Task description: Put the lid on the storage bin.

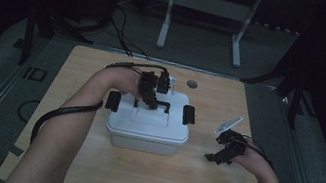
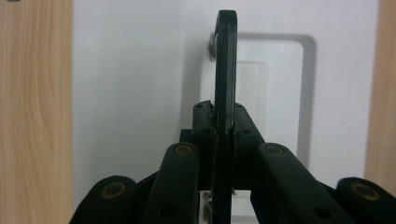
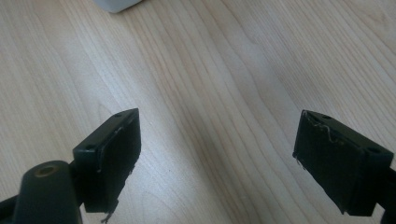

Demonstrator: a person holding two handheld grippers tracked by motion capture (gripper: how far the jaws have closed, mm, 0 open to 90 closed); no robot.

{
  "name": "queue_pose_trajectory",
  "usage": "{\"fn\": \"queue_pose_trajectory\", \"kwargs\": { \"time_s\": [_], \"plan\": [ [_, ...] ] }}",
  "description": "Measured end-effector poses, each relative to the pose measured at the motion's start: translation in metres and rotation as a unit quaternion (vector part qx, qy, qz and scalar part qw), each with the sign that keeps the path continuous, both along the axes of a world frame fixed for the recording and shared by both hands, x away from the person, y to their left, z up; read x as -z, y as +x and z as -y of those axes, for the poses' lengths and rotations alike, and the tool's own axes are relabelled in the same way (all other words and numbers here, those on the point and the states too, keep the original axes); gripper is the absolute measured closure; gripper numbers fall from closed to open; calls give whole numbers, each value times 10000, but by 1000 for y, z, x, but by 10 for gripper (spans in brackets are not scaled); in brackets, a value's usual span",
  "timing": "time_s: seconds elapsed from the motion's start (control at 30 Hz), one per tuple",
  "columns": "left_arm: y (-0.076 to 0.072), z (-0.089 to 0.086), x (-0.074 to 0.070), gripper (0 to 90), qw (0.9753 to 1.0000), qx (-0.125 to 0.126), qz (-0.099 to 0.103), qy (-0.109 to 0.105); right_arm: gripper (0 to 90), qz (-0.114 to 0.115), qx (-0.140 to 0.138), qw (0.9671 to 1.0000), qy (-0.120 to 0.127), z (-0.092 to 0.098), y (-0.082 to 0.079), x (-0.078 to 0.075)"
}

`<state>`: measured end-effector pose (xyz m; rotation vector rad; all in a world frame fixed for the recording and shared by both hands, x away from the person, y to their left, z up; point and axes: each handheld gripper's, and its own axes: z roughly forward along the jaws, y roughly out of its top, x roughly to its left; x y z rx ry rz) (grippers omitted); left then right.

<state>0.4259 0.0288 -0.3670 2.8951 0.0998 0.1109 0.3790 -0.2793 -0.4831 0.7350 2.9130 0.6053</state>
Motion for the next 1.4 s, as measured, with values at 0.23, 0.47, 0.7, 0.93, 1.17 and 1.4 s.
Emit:
{"fn": "queue_pose_trajectory", "kwargs": {
  "time_s": [0.23,0.47,0.7,0.93,1.17,1.4],
  "plan": [
    [-1,-3,3,616,9996,-245,146,14,145,-6,-25,10000,7,-2,-1,0],
    [0,-17,6,177,9977,-546,369,-175,145,13,-45,10000,19,-6,-1,-2],
    [-2,-37,7,74,9953,-800,366,-405,145,32,-60,10000,47,-7,-1,-1],
    [-9,-64,9,75,9914,-1021,311,-761,145,20,-35,10000,75,-8,-3,1],
    [-17,-89,8,74,9876,-1210,275,-963,145,42,57,9999,122,-5,-4,1],
    [-26,-114,10,74,9856,-1364,239,-972,145,27,78,9999,110,-3,-4,0]
  ]
}}
